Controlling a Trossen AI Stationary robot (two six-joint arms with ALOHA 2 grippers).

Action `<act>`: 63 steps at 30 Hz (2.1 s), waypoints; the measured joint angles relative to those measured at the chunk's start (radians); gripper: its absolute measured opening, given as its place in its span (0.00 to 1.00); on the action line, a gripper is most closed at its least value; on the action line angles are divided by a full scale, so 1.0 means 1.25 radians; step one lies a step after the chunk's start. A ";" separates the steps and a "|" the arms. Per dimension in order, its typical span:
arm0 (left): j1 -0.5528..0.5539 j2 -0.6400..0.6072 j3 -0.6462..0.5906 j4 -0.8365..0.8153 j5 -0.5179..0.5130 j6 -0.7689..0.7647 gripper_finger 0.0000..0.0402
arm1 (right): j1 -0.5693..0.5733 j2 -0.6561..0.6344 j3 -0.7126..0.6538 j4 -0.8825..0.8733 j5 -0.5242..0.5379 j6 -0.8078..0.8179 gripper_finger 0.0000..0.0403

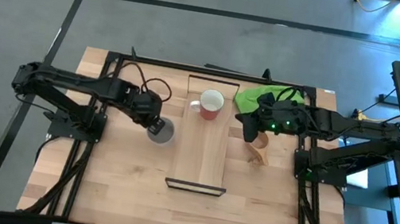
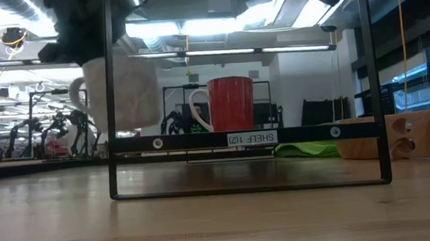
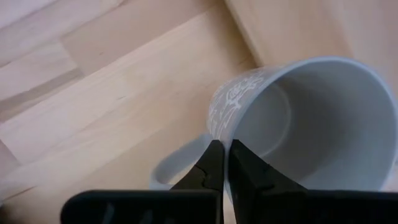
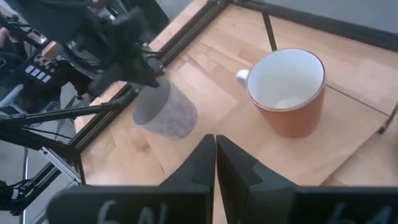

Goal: Stack small to large cups/mugs on shelf
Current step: Put the gray mug on the shelf

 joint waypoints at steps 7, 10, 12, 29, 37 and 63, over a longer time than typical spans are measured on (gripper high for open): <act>0.000 0.064 0.079 -0.021 -0.006 0.001 0.00 | 0.048 0.000 0.013 0.178 -0.007 -0.096 0.04; 0.000 0.129 0.131 -0.017 -0.010 0.020 0.00 | 0.062 -0.003 0.042 0.196 -0.006 -0.145 0.04; 0.000 0.176 0.176 -0.018 -0.012 0.039 0.00 | 0.068 -0.015 0.054 0.193 -0.004 -0.162 0.04; 0.028 0.459 0.502 -0.020 0.016 0.115 0.00 | 0.075 -0.193 0.059 -0.050 0.158 -0.144 0.04; 0.041 0.511 0.533 -0.017 0.031 0.126 0.01 | 0.075 -0.234 0.059 -0.068 0.168 -0.164 0.04; 0.050 0.535 0.535 -0.038 0.041 0.087 0.01 | 0.075 -0.238 0.058 -0.106 0.169 -0.173 0.04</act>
